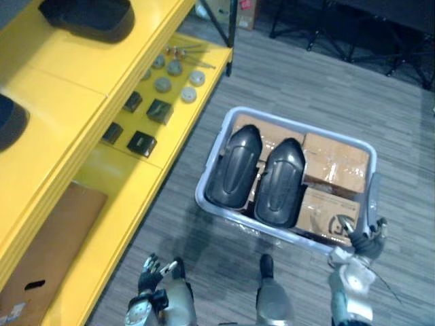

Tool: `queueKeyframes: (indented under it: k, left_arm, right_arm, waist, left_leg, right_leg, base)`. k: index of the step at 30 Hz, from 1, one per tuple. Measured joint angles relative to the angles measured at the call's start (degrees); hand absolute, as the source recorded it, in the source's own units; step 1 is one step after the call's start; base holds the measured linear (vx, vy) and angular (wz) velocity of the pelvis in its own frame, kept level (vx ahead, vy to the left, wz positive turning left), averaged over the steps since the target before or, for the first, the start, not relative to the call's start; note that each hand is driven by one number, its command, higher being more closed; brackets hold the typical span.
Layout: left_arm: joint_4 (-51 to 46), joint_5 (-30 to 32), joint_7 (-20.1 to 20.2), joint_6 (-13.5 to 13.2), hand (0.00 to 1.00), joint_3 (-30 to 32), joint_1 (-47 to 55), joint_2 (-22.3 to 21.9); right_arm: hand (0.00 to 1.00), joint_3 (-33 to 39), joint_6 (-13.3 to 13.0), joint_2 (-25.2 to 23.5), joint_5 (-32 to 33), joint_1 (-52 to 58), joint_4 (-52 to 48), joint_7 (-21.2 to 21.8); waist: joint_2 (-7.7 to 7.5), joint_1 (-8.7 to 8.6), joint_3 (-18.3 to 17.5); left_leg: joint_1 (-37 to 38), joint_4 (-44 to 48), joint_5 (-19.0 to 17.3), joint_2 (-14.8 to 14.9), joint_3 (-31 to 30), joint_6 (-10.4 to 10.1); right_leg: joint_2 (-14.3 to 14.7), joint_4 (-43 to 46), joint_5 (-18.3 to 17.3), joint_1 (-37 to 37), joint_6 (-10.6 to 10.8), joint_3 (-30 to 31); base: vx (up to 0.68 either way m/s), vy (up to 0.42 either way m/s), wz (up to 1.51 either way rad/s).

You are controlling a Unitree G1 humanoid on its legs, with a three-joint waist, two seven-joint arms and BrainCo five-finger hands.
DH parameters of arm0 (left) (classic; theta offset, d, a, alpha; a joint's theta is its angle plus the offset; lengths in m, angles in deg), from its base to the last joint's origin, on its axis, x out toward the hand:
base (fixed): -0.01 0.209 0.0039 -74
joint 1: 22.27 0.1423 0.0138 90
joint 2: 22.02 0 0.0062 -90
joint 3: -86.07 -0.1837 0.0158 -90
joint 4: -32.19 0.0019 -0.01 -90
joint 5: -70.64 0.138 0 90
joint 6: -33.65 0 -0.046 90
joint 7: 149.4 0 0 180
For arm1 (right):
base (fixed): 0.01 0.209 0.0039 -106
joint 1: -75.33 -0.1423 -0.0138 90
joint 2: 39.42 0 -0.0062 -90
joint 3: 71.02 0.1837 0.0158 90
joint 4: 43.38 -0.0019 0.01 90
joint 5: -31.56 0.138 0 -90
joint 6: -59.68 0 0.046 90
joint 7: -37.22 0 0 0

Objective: Walk over and take plastic housings, then place them on the shelf

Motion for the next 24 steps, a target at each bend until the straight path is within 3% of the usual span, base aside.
queueKeyframes:
  k: [5,15,21,24]
  left_arm:
    - [0.0,0.0,0.5,0.4,0.0,-1.6,0.0,0.8]
    - [0.1,1.0,1.1,0.4,0.0,-4.0,0.0,2.5]
    - [0.1,1.0,1.2,0.5,0.0,-4.1,0.0,2.4]
    - [0.0,1.0,1.2,0.7,0.0,-4.1,0.0,2.4]
  right_arm:
    - [0.0,0.0,2.3,2.1,2.6,-6.3,5.3,0.1]
    - [0.0,-1.1,4.8,5.9,1.8,-12.4,9.0,2.9]
    - [0.0,-1.3,14.4,6.3,-0.8,-12.6,9.1,5.2]
    - [0.0,-2.4,16.4,7.7,-1.9,-13.0,9.3,6.3]
  waist:
    - [0.51,2.27,0.9]
    - [0.68,2.54,2.0]
    - [0.88,2.44,2.1]
    - [1.09,2.42,2.5]
  left_leg:
    - [-1.1,0.0,0.4,-0.1,-1.2,0.0]
    - [-1.5,-0.8,1.6,-0.4,-2.3,0.1]
    - [-1.6,-2.5,2.9,-0.6,-2.5,0.0]
    - [-1.6,-2.5,3.1,-0.8,-2.7,0.0]
  right_leg:
    - [0.0,0.2,0.0,0.0,0.0,-1.6]
    - [-0.3,0.8,0.1,-0.3,0.2,-3.1]
    - [-0.4,1.1,0.1,-1.2,0.2,-3.3]
    - [-0.5,1.2,0.1,-1.1,0.2,-3.5]
  base:
    - [0.01,0.005,0.14]
    - [-0.02,0.005,0.05]
    - [-0.03,-0.005,0.01]
    - [0.0,0.002,0.02]
